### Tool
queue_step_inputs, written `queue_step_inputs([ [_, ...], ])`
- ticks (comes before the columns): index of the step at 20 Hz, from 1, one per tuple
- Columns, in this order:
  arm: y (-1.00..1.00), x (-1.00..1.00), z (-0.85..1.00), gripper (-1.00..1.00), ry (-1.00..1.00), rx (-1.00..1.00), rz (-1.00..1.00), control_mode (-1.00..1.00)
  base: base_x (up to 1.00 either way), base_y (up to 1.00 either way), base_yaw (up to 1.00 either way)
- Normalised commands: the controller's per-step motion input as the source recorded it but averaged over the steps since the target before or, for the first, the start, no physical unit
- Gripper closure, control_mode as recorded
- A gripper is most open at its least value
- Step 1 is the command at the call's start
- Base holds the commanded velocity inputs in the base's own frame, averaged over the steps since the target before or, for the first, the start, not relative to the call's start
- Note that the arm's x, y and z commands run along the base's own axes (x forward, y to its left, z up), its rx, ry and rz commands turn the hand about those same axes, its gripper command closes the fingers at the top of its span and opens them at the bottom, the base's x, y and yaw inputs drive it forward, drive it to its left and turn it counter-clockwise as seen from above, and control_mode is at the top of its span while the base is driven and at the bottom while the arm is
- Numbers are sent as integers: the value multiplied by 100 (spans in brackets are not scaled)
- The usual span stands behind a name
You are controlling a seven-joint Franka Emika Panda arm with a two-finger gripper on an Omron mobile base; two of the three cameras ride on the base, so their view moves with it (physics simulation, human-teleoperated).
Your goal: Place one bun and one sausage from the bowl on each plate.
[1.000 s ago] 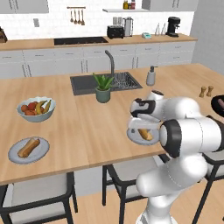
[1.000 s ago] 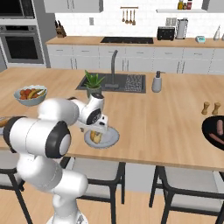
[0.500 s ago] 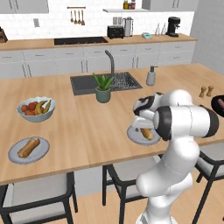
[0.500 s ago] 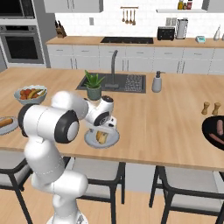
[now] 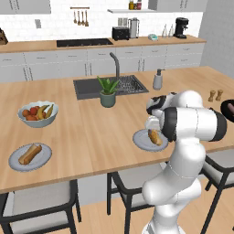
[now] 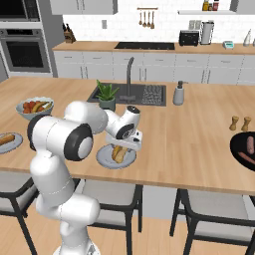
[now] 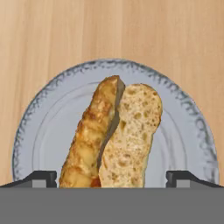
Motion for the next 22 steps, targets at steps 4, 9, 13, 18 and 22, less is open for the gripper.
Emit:
queue_step_inputs([
  [4, -1, -49, 95, -100, -8, 0, 0, -100, 0, 0, 0],
  [9, 3, -81, 89, -100, -7, 0, 0, -100, 0, 0, 0],
  [13, 21, -100, 52, -100, -10, 0, 0, -100, 0, 0, 0],
  [18, 66, -100, 21, -100, -1, 0, 0, -100, 0, 0, 0],
  [22, 90, -45, 3, -100, 6, -6, 0, -100, 0, 0, 0],
])
